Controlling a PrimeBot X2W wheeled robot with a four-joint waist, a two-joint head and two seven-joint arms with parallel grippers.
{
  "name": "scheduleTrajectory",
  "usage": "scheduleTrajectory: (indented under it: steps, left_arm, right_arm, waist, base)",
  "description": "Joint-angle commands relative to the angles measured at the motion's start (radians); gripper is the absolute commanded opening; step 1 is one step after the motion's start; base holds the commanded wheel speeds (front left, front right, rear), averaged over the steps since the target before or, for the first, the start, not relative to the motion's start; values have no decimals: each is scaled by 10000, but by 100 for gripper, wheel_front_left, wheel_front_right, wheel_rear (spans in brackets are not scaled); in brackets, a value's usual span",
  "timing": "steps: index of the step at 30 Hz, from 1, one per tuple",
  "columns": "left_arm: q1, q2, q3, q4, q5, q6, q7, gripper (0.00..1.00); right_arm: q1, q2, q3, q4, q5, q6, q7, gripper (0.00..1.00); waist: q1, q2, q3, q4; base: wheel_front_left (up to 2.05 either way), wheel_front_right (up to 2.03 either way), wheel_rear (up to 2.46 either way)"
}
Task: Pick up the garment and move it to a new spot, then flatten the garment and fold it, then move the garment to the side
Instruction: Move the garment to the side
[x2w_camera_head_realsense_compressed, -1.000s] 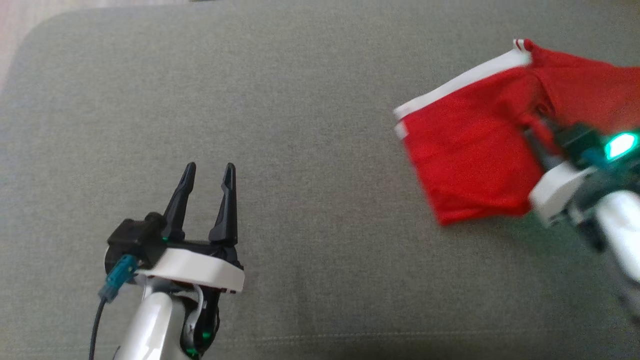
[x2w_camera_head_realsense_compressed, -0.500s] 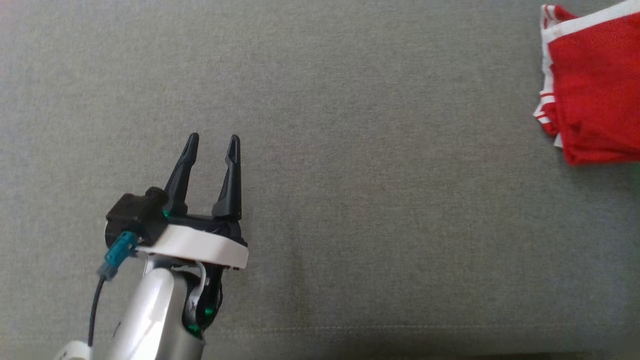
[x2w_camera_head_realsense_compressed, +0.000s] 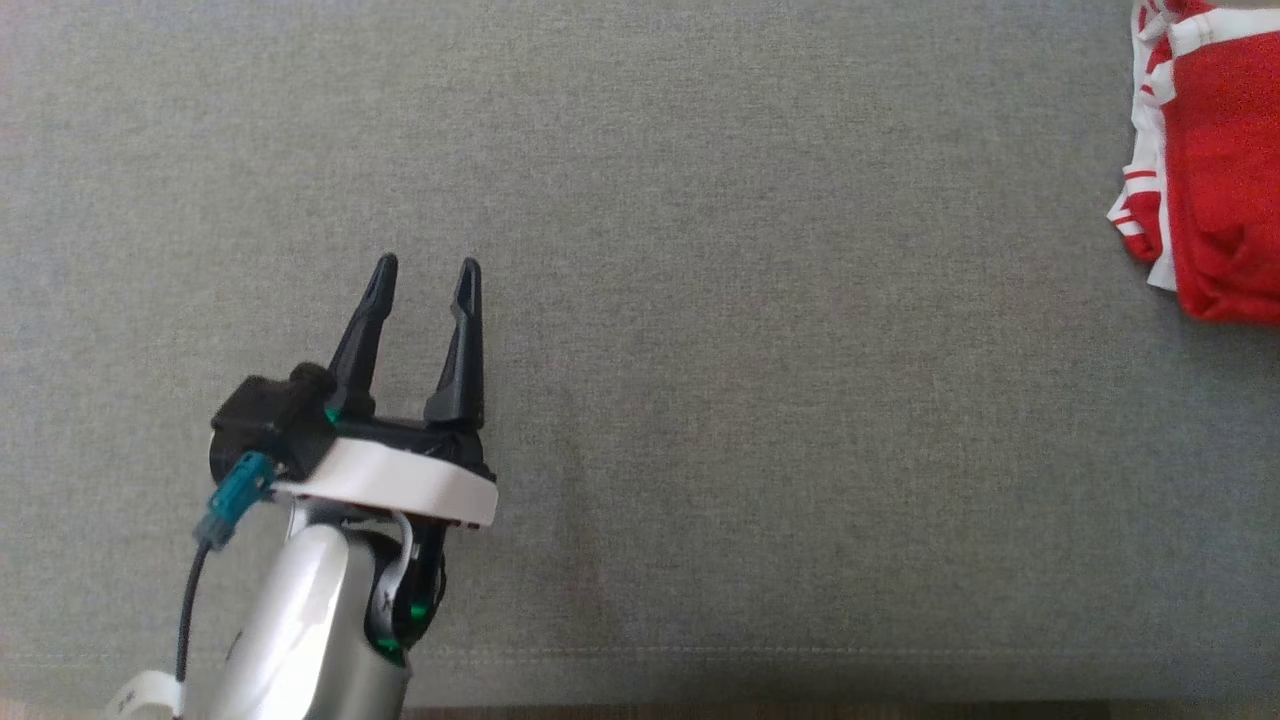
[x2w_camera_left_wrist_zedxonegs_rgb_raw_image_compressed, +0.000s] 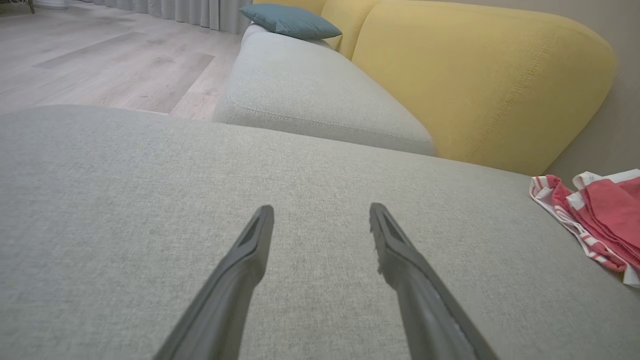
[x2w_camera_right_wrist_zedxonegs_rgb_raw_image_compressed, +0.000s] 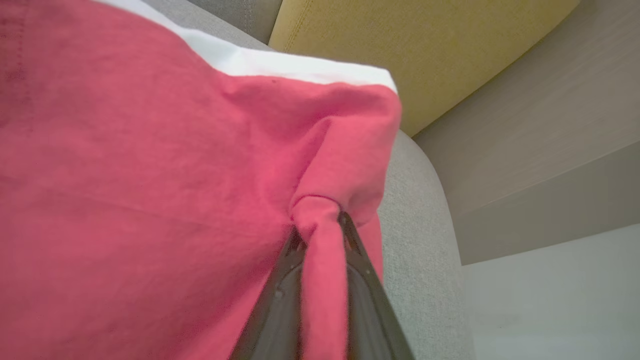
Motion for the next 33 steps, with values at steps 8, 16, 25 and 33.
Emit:
scheduleTrajectory:
  steps: [8, 16, 25, 33]
  left_arm:
    - [-408, 72, 227, -214, 15, -7, -122, 100]
    - [-319, 72, 284, -118, -40, 3, -122, 100]
    - [140, 72, 582, -251, -141, 103, -122, 100]
    - [695, 72, 836, -455, -123, 130, -122, 100]
  right_arm:
    - [-132, 266, -726, -188, 110, -7, -101, 100]
    - [-270, 582, -844, -417, -82, -7, -387, 100]
    - [-23, 2211, -592, -1967, 526, -7, -1399, 100]
    - [1971, 4334, -562, -3745, 1564, -7, -2123, 100]
  waist:
    - [-1, 0, -32, -93]
    - [-1, 0, -479, -189]
    - [-1, 0, -1613, -314]
    - [-1, 0, -2569, -368]
  base:
    - [0, 0, 0]
    - [0, 0, 0]
    - [0, 0, 0]
    - [0, 0, 0]
